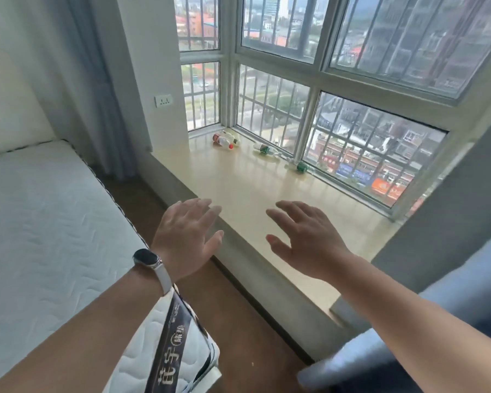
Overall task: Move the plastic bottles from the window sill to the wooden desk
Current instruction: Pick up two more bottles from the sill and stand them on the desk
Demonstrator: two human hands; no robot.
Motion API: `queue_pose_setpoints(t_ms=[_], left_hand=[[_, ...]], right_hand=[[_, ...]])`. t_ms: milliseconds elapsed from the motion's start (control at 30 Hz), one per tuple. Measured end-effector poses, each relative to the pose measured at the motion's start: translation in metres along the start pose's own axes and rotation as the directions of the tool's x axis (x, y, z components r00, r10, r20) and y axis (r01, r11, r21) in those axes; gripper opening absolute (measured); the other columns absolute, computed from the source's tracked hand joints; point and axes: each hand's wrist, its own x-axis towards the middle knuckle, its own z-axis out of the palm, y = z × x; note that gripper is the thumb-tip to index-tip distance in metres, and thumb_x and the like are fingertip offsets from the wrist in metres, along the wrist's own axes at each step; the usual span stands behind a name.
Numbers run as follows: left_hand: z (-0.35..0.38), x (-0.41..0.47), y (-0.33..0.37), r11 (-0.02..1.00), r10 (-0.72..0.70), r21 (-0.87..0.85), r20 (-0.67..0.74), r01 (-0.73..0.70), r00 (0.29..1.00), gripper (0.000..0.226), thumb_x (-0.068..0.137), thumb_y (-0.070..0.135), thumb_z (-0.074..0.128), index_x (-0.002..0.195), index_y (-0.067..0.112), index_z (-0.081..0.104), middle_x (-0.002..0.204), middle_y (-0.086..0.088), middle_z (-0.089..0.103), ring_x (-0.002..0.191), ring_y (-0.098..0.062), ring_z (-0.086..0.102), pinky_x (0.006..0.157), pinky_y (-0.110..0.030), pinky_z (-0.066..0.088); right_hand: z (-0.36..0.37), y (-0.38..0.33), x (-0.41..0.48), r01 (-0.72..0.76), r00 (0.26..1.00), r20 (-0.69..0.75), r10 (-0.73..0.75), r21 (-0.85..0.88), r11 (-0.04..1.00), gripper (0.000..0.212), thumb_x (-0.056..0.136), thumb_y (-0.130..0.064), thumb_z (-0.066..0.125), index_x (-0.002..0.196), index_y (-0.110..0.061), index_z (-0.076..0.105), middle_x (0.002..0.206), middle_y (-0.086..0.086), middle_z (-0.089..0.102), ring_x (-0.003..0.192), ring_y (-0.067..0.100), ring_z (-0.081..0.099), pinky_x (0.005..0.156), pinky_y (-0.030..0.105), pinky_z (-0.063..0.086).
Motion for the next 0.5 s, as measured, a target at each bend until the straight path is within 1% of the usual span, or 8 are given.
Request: queue_pose_setpoints(t_ms=[167, 300, 500], left_hand=[[0.002, 0.008, -0.035, 0.999, -0.052, -0.005, -0.022, 0.052, 0.998, 0.050, 0.086, 0.046, 0.048, 0.122, 0.016, 0.065, 0.125, -0.009, 0.064, 0.119, -0.032, 0.059, 0.101, -0.056, 0.043], [0.005, 0.017, -0.061, 0.996, -0.092, 0.017, -0.008, 0.092, 0.996, 0.050, 0.087, 0.045, 0.049, 0.123, 0.015, 0.066, 0.125, -0.011, 0.065, 0.119, -0.033, 0.059, 0.100, -0.056, 0.045], [0.018, 0.048, -0.094, 0.986, -0.141, 0.091, -0.006, 0.141, 0.990, 0.050, 0.087, 0.044, 0.048, 0.125, 0.016, 0.066, 0.126, -0.010, 0.065, 0.119, -0.031, 0.058, 0.101, -0.052, 0.042]], right_hand=[[0.003, -0.007, 0.049, 0.050, 0.997, -0.059, -0.050, -0.013, 0.999, 0.068, 0.089, -0.060, 0.024, 0.143, -0.025, 0.044, 0.150, 0.001, 0.042, 0.138, 0.025, 0.035, 0.109, 0.039, 0.028], [0.012, -0.010, 0.087, 0.082, 0.993, -0.084, -0.082, -0.003, 0.997, 0.065, 0.090, -0.059, 0.027, 0.142, -0.025, 0.045, 0.148, 0.001, 0.044, 0.135, 0.026, 0.038, 0.108, 0.040, 0.030], [0.027, 0.002, 0.150, 0.141, 0.986, -0.094, -0.137, 0.030, 0.990, 0.061, 0.090, -0.056, 0.032, 0.140, -0.024, 0.047, 0.146, 0.002, 0.047, 0.133, 0.028, 0.040, 0.106, 0.041, 0.032]])
